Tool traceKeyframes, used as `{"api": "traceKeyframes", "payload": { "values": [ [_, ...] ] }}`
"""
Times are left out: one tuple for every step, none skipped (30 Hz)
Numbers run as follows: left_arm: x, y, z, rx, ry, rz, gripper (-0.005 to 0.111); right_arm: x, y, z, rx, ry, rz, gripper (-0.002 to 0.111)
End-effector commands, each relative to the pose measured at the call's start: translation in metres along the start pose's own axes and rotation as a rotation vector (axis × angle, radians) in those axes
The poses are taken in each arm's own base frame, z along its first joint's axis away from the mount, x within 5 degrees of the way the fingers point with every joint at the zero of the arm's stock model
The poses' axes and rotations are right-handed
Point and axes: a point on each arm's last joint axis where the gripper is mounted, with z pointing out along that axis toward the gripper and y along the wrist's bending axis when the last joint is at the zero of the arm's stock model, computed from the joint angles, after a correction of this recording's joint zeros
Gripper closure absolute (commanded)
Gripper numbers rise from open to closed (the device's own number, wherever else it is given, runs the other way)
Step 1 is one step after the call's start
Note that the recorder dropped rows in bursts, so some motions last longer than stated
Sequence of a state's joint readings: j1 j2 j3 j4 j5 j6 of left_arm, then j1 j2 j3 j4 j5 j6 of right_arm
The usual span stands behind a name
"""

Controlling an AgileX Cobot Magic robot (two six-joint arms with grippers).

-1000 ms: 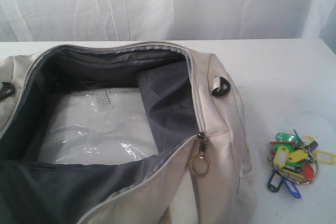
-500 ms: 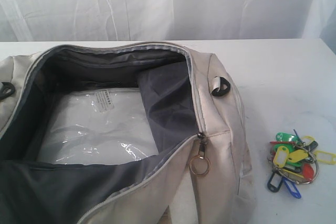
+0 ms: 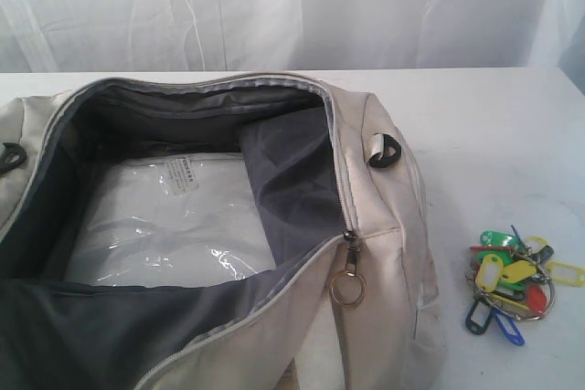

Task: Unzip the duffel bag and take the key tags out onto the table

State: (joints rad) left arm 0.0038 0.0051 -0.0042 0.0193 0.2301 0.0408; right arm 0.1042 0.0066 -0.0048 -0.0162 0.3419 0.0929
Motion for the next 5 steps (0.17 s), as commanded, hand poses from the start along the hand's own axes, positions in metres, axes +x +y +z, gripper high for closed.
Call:
{"api": "traceKeyframes", "payload": {
  "values": [
    [0.0013,-0.0005,0.0002,0.006,0.0,0.0,0.107,0.0011,0.0001,0.0,-0.003,-0.004,-0.01,0.108],
    [0.0013,-0.0005,0.0002,0.006,0.0,0.0,0.107,0.0011,0.0001,0.0,-0.003,-0.004,-0.01,0.108],
    [0.0013,-0.0005,0.0002,0.006,0.0,0.0,0.107,0.0011,0.0001,0.0,-0.003,-0.004,-0.01,0.108],
    [0.0013,-0.0005,0.0002,0.006,0.0,0.0,0.107,0.0011,0.0001,0.0,-0.003,-0.004,-0.01,0.108],
    [0.0013,-0.0005,0.0002,0.006,0.0,0.0,0.107,0.0011,0.0001,0.0,-0.003,-0.004,-0.01,0.108]
  ]
}}
